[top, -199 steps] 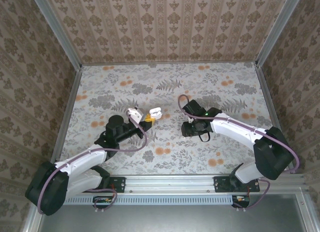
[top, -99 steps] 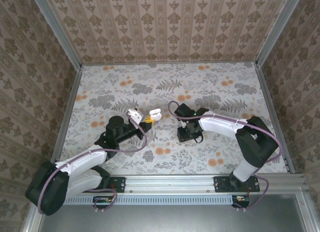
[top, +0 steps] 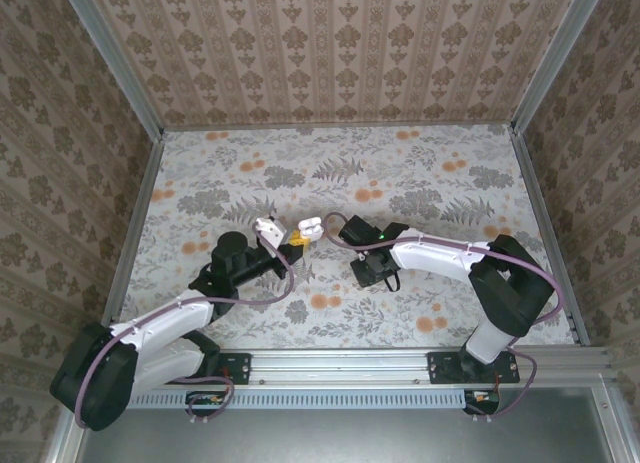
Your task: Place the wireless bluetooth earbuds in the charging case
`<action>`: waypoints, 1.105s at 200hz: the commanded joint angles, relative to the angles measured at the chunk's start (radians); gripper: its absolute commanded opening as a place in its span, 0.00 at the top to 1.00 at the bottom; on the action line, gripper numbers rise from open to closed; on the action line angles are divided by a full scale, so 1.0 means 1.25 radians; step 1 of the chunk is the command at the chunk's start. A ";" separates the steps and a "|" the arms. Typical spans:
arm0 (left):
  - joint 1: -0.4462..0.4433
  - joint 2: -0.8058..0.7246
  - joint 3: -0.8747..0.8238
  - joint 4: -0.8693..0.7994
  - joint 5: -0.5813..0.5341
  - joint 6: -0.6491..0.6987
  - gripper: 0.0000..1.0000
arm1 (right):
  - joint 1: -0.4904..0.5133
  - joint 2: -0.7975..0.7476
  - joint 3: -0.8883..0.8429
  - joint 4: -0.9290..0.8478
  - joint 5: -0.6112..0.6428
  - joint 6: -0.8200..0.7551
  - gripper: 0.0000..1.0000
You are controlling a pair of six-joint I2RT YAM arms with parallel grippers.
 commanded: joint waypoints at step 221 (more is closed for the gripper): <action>0.005 -0.018 0.004 0.002 0.004 -0.003 1.00 | 0.043 0.080 0.014 0.047 0.130 -0.055 0.82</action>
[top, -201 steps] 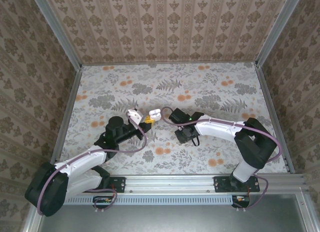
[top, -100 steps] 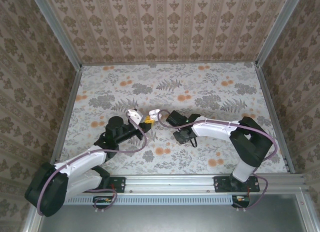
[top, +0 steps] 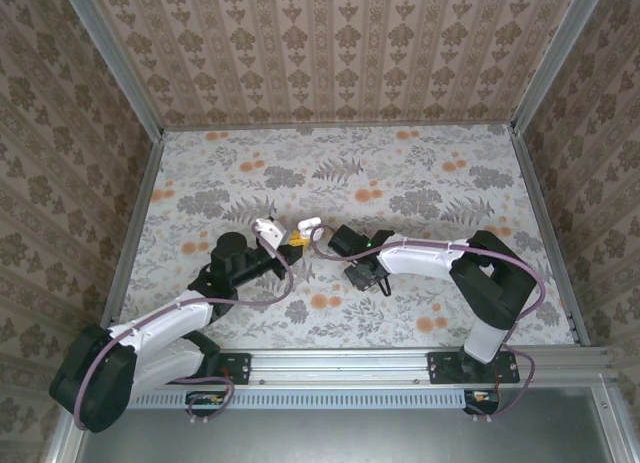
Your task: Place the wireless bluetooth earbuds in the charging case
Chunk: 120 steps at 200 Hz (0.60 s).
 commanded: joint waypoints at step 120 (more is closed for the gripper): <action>0.021 0.027 0.052 0.008 0.131 0.042 1.00 | -0.178 -0.307 0.124 -0.209 -0.673 -0.038 0.88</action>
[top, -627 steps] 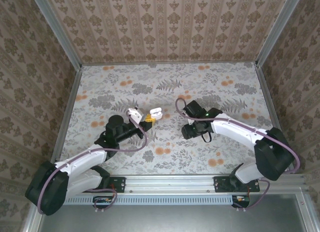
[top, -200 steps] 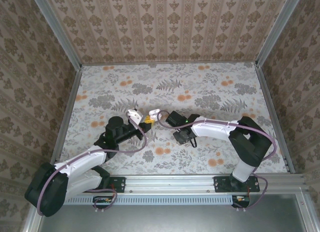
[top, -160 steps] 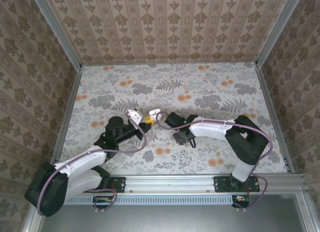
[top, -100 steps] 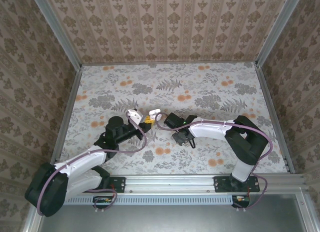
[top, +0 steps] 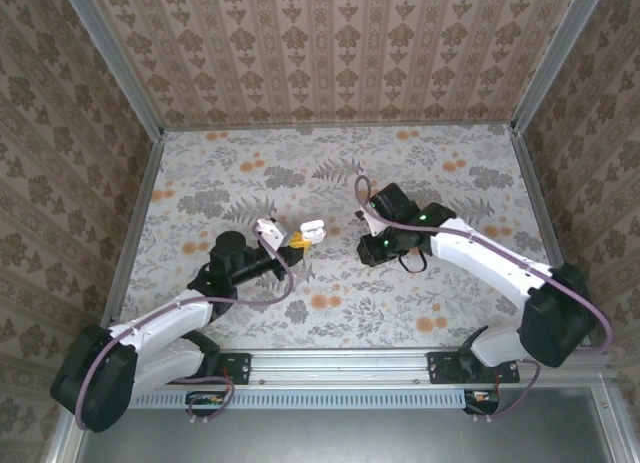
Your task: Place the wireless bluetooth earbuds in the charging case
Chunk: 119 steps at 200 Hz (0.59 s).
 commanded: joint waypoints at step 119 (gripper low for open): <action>0.007 0.062 0.098 0.003 0.225 0.009 1.00 | -0.006 0.061 0.236 -0.027 -0.540 0.000 0.90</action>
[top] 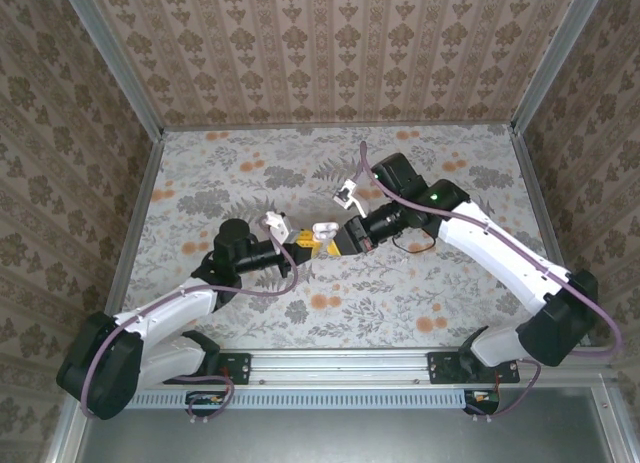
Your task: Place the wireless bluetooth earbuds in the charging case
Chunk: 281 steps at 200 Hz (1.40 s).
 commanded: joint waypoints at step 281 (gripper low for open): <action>-0.095 0.027 -0.034 0.239 -0.218 -0.033 1.00 | 0.017 -0.059 -0.203 0.559 0.264 0.559 0.93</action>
